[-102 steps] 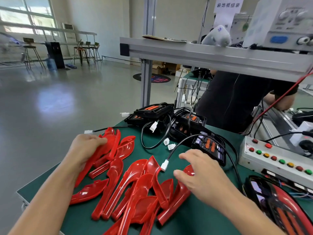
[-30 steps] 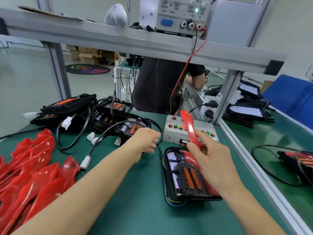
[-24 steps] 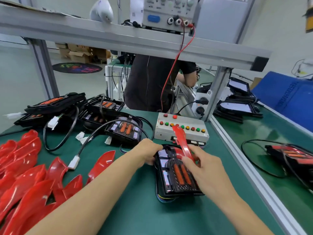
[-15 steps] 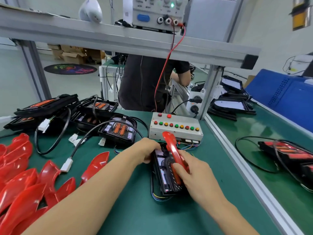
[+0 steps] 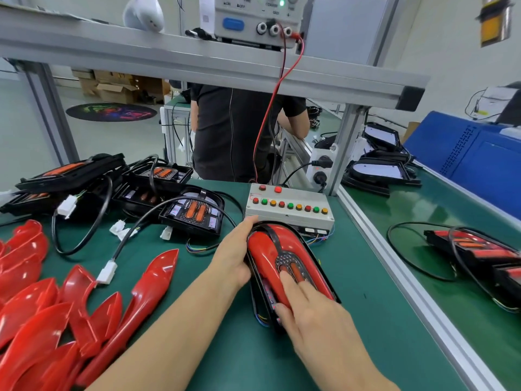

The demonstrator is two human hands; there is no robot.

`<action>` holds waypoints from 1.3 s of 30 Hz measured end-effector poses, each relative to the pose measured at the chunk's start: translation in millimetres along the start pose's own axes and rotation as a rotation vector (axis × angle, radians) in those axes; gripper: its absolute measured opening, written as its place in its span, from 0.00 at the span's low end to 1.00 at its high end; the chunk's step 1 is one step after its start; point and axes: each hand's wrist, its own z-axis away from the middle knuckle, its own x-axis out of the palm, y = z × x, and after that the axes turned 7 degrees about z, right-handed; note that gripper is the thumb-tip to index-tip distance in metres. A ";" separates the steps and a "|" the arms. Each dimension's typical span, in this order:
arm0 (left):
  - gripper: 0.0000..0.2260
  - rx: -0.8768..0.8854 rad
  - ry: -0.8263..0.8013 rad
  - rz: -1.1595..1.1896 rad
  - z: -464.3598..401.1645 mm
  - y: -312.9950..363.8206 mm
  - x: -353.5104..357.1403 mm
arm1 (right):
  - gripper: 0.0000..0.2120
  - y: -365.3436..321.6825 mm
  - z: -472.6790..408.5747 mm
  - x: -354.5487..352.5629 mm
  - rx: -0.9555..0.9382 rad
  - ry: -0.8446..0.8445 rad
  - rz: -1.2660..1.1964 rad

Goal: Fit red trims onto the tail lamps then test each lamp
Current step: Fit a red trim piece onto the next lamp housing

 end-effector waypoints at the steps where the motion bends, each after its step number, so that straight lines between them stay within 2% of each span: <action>1: 0.07 0.009 -0.008 0.001 0.5 -0.7 -0.2 | 0.24 -0.8 0.3 1.8 0.005 -0.004 0.015; 13: 0.08 0.112 -0.065 0.006 8.2 -10.6 -4.4 | 0.27 -20.9 -6.6 6.8 0.094 -0.060 0.070; 17: 0.20 0.203 -0.097 -0.053 8.8 -18.2 -8.6 | 0.27 -29.5 -9.8 2.0 0.134 -0.143 -0.038; 20: 0.22 0.236 -0.040 -0.042 8.0 -19.2 -8.5 | 0.21 -16.1 -8.7 7.2 0.134 -0.156 -0.170; 23: 0.21 0.251 0.026 -0.019 4.7 -9.4 -9.2 | 0.11 -4.1 -1.6 4.2 0.316 -0.154 -0.435; 24: 0.19 0.249 0.036 -0.012 3.2 -5.6 -10.1 | 0.11 1.3 1.1 3.8 0.428 -0.153 -0.577; 25: 0.16 0.249 0.045 -0.001 2.0 -2.3 -11.4 | 0.15 7.0 4.9 5.9 0.529 -0.176 -0.685; 27: 0.13 0.237 0.064 0.029 -0.1 1.7 -12.7 | 0.20 12.7 10.2 8.2 0.664 -0.336 -0.842; 29: 0.14 0.210 0.077 0.041 -0.8 2.0 -11.9 | 0.16 10.8 11.0 10.1 0.797 -0.510 -1.112; 30: 0.15 0.199 0.082 0.044 -0.9 1.5 -11.3 | 0.18 8.9 9.5 11.1 0.853 -0.544 -1.279; 32: 0.17 0.187 0.086 0.061 -0.3 0.7 -10.0 | 0.26 8.4 6.6 16.5 0.901 -0.516 -1.551; 34: 0.18 0.197 0.071 0.056 0.9 -0.7 -8.8 | 0.30 5.3 1.8 18.7 0.907 -0.474 -1.712; 39: 0.18 0.246 0.000 0.008 8.2 -6.8 -3.2 | 0.30 -0.8 -9.0 25.8 1.031 -0.367 -1.808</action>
